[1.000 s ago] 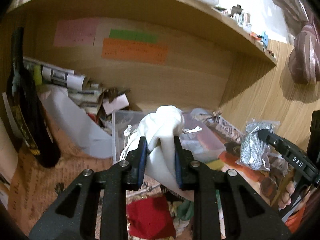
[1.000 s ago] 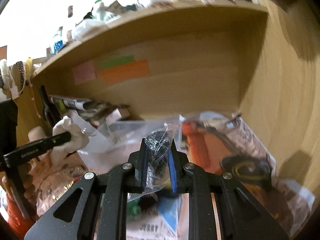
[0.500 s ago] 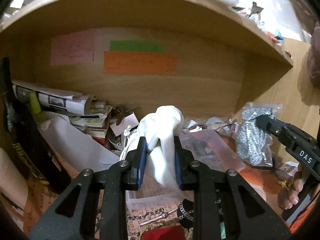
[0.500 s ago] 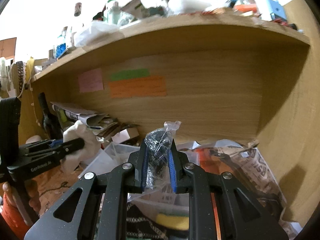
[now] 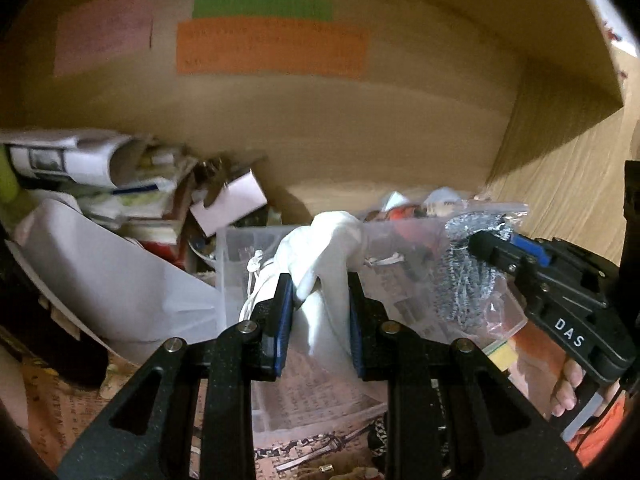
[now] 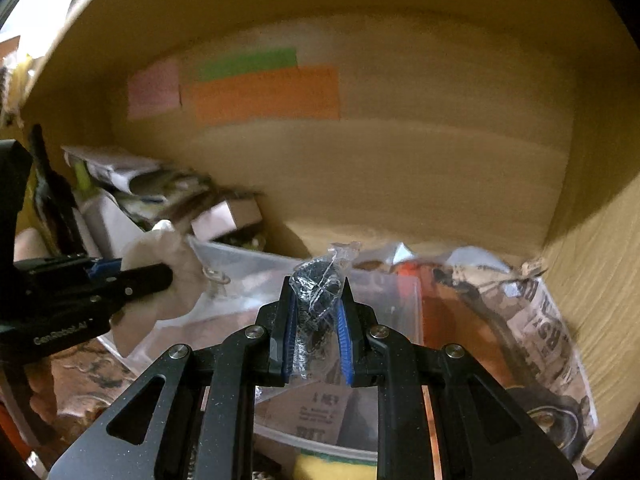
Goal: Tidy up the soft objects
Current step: 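Lift the white cloth and the clear bag with both tools toward the plastic box, then lower both items into the clear plastic box and open both tools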
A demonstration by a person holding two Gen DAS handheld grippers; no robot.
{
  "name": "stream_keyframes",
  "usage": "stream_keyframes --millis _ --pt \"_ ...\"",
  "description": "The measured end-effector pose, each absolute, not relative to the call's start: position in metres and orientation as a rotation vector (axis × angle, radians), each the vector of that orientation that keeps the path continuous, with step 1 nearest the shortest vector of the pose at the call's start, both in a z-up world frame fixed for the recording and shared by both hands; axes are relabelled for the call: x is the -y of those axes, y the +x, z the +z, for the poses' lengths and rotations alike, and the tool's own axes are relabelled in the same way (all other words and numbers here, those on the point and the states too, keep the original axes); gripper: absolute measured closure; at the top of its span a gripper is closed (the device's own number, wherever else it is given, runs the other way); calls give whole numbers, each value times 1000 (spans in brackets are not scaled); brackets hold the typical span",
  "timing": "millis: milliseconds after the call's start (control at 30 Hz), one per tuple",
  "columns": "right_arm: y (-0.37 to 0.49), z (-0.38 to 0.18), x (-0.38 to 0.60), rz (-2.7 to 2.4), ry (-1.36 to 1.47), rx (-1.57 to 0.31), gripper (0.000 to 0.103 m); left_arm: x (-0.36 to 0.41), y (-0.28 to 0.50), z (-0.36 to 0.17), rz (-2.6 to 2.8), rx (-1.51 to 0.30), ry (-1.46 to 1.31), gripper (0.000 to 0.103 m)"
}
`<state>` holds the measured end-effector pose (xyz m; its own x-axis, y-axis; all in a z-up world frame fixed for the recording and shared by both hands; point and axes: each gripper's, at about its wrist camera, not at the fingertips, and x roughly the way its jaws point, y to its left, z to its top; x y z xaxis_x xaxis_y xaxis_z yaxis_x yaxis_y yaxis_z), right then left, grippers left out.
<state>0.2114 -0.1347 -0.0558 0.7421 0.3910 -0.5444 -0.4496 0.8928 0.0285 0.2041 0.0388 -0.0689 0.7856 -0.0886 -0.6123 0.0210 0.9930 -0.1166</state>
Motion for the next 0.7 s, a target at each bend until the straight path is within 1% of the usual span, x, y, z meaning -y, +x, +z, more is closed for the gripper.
stream_keyframes --millis 233,433,467,533,600,633,667,700 --pt "231 -83 130 467 -131 -705 87 -30 220 -86 -74 -741 -74 78" --pt "235 -92 126 485 -158 -751 87 -25 231 -99 -79 -771 -60 78" --pt "235 -93 126 487 -160 -754 87 -25 231 -101 -79 -775 -59 76" --pt "236 -93 125 490 -168 -764 86 -25 230 -102 -68 -775 -53 68" --pt "235 -92 124 491 -173 -767 81 -24 230 -102 -60 -768 -51 53" --pt "234 -90 125 492 -172 -761 72 -24 228 -101 -54 -756 -50 50" --pt "233 -89 125 490 -170 -753 61 -24 225 -99 -53 -749 -49 46" --pt "231 -86 126 484 -167 -737 56 -24 222 -97 -52 -738 -47 45"
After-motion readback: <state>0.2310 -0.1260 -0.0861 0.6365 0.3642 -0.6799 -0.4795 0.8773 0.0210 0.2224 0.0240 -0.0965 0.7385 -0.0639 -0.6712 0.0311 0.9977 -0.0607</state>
